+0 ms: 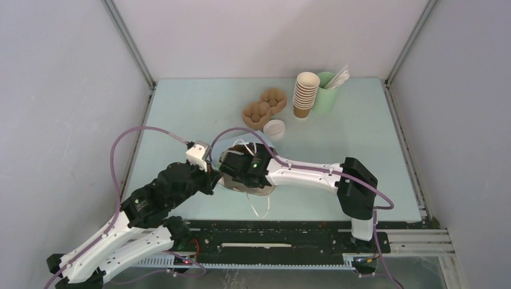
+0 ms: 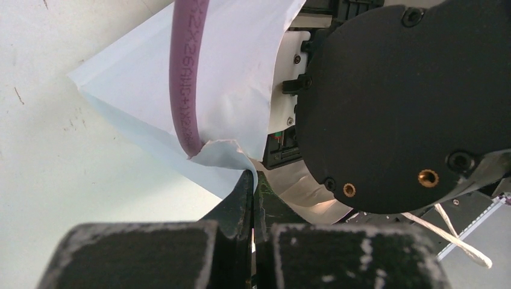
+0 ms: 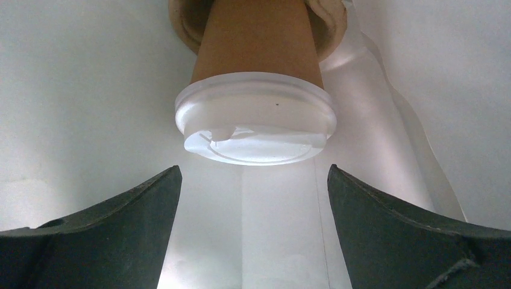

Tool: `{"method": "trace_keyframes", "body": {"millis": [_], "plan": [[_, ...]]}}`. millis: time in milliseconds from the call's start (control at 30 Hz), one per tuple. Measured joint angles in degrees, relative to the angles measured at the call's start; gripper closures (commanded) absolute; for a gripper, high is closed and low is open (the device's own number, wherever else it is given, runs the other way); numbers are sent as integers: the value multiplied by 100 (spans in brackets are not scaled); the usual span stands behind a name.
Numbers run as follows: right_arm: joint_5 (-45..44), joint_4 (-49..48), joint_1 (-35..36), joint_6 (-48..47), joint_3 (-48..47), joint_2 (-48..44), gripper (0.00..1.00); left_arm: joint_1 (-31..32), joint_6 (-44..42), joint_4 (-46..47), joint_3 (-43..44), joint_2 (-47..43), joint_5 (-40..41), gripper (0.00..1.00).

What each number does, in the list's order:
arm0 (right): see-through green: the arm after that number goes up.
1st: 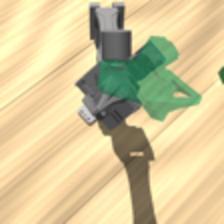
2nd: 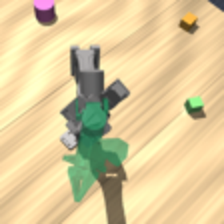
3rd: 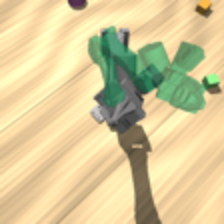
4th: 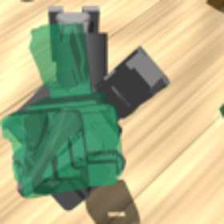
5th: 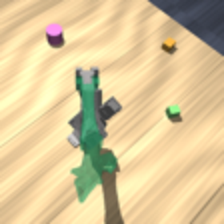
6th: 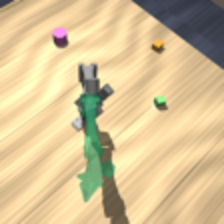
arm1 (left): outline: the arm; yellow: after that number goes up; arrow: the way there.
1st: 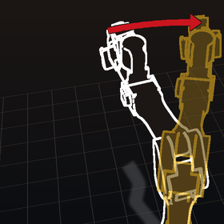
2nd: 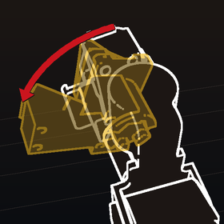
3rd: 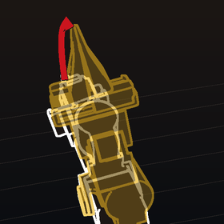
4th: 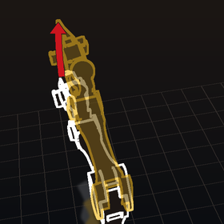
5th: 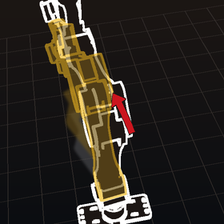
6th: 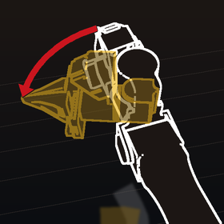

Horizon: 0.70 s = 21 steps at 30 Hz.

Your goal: Pack the takeout coffee

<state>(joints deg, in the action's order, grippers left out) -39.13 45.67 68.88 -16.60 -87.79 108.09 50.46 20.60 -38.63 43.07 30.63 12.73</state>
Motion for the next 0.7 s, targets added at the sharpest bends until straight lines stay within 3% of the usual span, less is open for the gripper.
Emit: {"method": "trace_keyframes", "body": {"millis": [233, 433, 700], "plan": [[-55, 0, 50, -31, 11, -57, 14, 7, 13, 2, 0, 0, -70, 100], [-85, 22, 90, -28, 39, -74, 4, 7, 39, -2, 0, 0, -109, 100], [186, 199, 107, 2, 85, -232, 5, 46, 44, 22, 0, 0, -267, 100]]}}
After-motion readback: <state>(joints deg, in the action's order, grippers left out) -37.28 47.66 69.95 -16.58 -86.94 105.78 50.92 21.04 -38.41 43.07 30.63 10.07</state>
